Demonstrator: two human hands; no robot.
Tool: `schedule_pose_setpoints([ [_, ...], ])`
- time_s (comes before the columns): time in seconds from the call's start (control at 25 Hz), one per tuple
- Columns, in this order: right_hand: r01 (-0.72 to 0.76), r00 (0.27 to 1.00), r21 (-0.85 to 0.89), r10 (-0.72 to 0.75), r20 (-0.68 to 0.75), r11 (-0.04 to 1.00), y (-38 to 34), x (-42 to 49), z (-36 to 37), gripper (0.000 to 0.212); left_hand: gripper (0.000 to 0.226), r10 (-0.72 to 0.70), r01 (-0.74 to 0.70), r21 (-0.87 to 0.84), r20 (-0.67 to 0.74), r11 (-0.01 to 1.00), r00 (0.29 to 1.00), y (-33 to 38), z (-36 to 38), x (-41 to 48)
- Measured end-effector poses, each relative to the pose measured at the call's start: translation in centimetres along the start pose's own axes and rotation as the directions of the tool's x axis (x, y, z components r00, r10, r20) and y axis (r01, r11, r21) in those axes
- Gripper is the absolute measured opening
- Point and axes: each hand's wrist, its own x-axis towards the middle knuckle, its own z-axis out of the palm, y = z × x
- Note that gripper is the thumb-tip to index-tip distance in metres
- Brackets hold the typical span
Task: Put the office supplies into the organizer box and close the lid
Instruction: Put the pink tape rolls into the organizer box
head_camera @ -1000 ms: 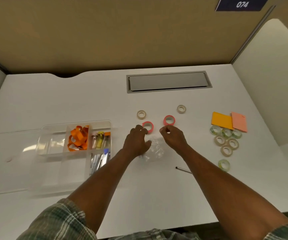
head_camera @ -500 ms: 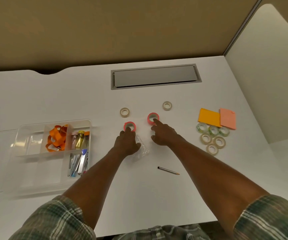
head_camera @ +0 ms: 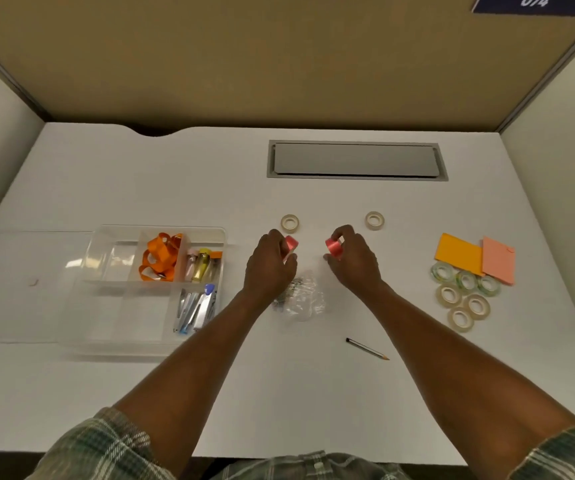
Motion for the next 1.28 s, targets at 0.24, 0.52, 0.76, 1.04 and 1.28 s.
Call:
schedule_pose_setpoints([
  [0.24, 0.077, 0.996, 0.292, -0.087, 0.021, 0.953, -11.4, -0.9, 3.6, 0.033, 0.034, -0.090, 0.049, -0.219, -0.179, 0.974, 0.980, -3.7, -7.1, -1.8],
  [0.52, 0.167, 0.938, 0.358, -0.260, 0.229, 0.919, -20.9, -4.3, 11.0, 0.037, 0.019, -0.086, 0.042, -0.143, -0.311, 0.989, 0.947, -13.3, -13.9, -6.9],
  [0.76, 0.518, 0.764, 0.098, -0.511, 0.394, 0.850, -23.3, -6.1, 15.7, 0.033, 0.020, -0.007, 0.055, 0.200, -0.230, 0.978, 0.973, -20.1, -15.7, -10.1],
  [1.04, 0.758, 0.615, -0.160, -0.613, 0.495, 0.632, -23.0, -6.7, 18.9, 0.017, 0.014, 0.007, 0.043, 0.568, -0.085, 0.822, 0.996, -22.5, -14.8, -10.3],
  [1.28, 0.765, 0.633, -0.279, -0.595, 0.495, 0.581, -23.1, -6.9, 19.5, 0.029, 0.026, -0.037, 0.031, 0.633, -0.005, 0.774, 0.999, -22.6, -14.4, -10.0],
])
